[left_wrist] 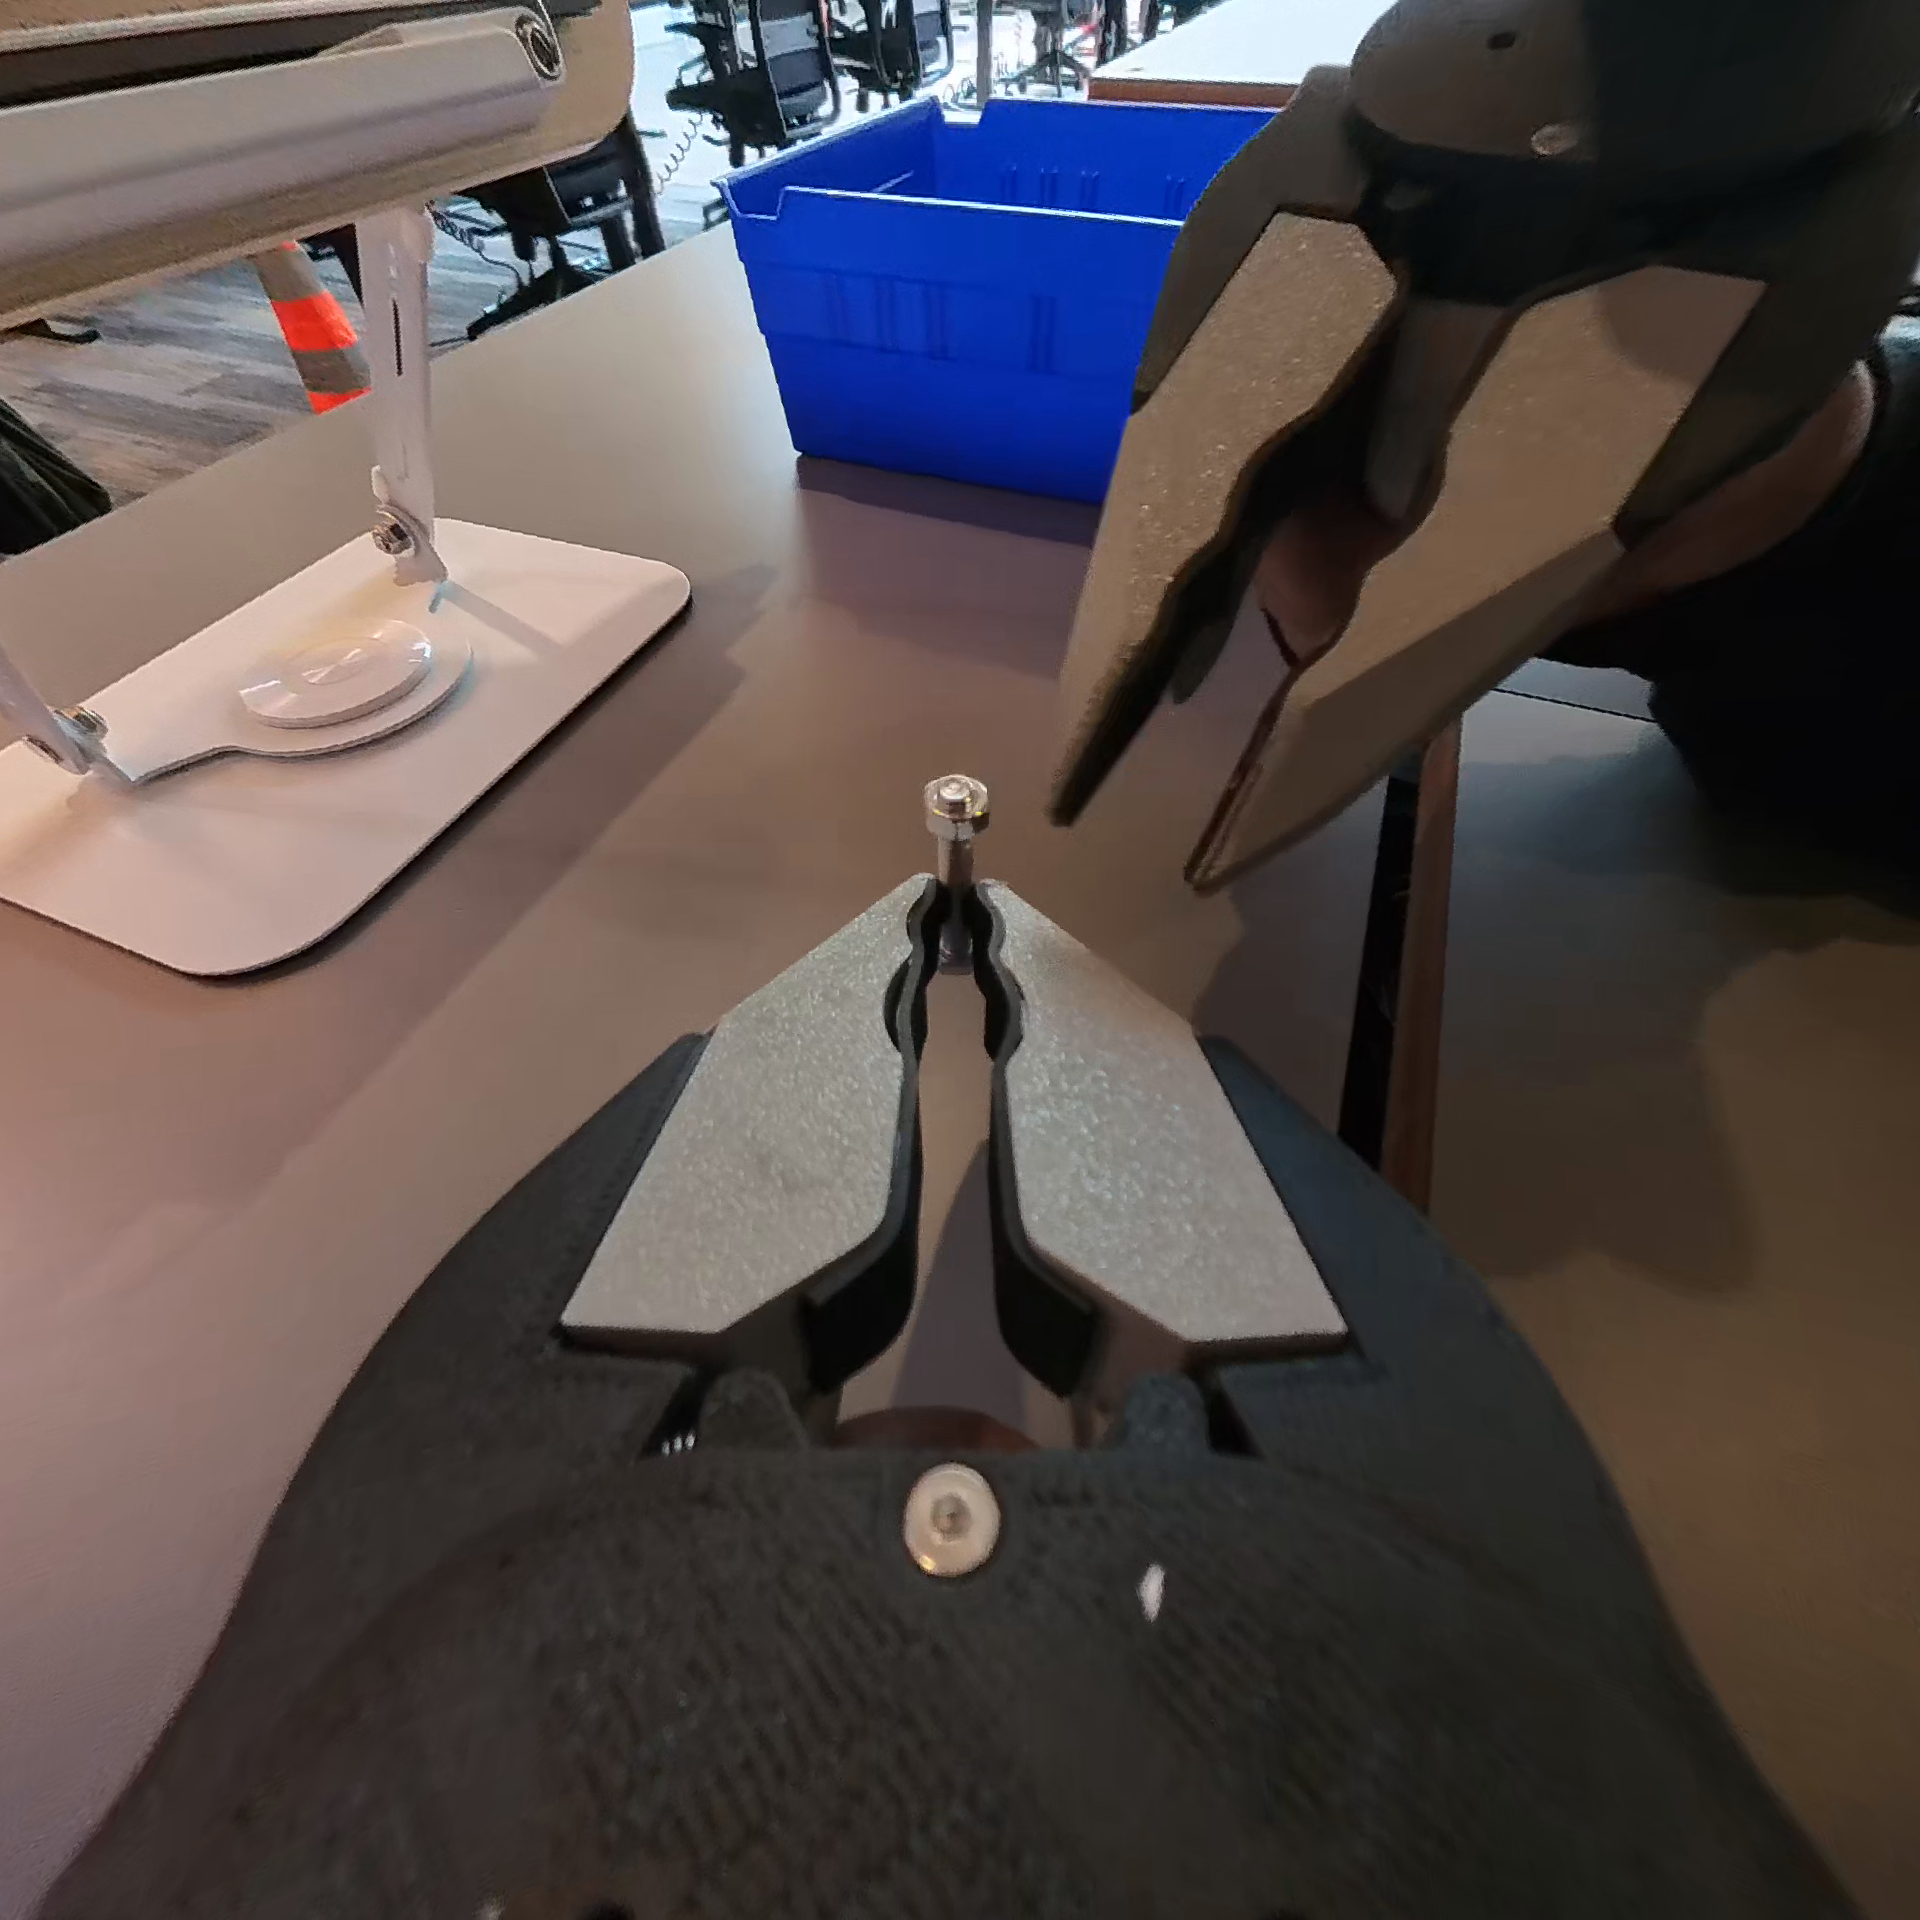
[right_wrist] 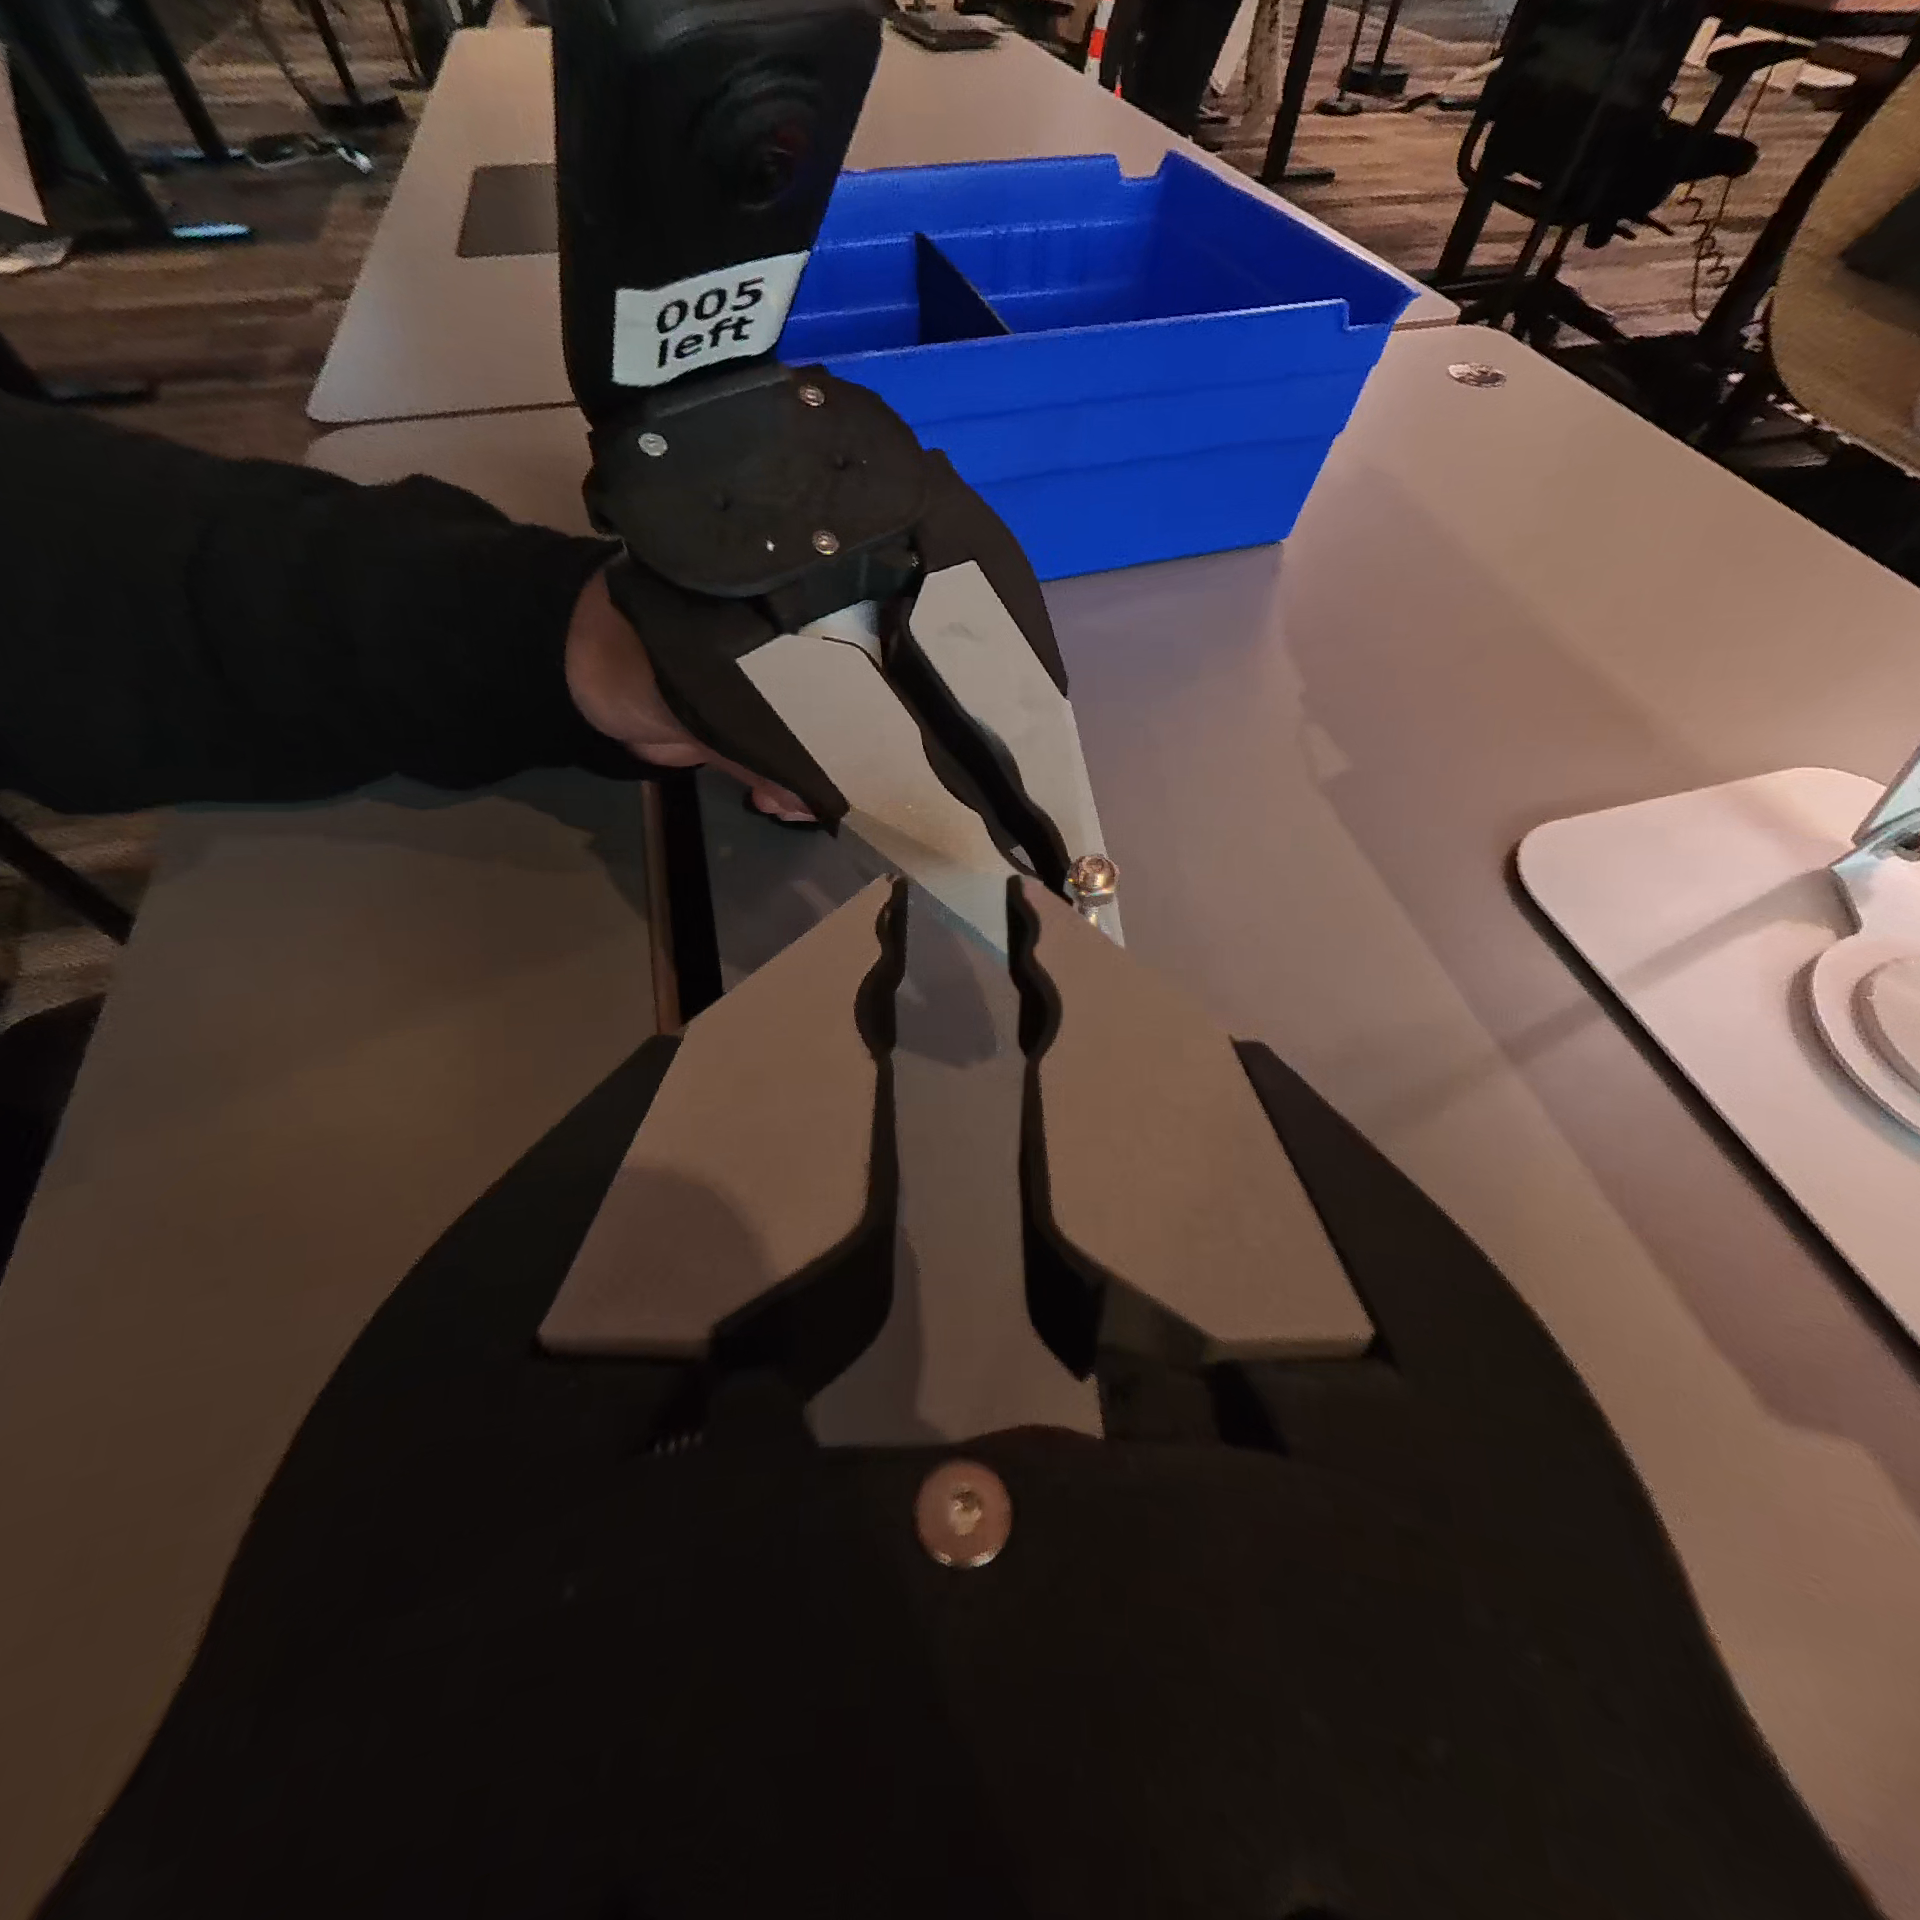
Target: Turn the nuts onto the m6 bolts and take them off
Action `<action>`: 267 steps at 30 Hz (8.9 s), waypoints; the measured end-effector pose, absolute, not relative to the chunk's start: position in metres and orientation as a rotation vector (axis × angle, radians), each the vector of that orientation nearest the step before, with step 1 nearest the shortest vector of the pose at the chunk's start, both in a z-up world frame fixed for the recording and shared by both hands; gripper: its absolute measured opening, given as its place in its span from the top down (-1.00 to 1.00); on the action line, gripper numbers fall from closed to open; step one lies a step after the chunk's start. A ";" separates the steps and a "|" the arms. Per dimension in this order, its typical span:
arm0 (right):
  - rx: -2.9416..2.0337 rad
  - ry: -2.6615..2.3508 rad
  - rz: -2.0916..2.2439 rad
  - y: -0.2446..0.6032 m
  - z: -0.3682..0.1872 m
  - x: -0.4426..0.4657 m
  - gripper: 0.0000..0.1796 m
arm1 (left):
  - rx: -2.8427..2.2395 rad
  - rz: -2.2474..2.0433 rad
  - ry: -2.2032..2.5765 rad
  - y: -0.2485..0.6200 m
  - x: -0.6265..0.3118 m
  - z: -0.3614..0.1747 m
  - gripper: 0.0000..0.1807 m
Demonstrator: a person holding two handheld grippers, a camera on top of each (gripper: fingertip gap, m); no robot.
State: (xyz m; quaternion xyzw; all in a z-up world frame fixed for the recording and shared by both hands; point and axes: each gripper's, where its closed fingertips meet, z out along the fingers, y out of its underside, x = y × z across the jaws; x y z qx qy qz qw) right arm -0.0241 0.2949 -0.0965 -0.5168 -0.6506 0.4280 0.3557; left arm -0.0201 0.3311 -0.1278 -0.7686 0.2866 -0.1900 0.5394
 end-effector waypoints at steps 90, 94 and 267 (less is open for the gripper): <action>-1.387 -1.603 1.177 0.307 -0.096 -0.022 0.74 | -1.821 -0.426 0.699 0.330 -0.014 -0.129 0.98; -1.426 -1.570 1.141 0.315 -0.100 -0.024 0.59 | -1.818 -0.429 0.712 0.328 -0.012 -0.129 0.97; -1.650 -1.137 0.976 0.394 -0.109 -0.023 0.48 | -1.853 -0.472 0.668 0.326 -0.011 -0.125 0.79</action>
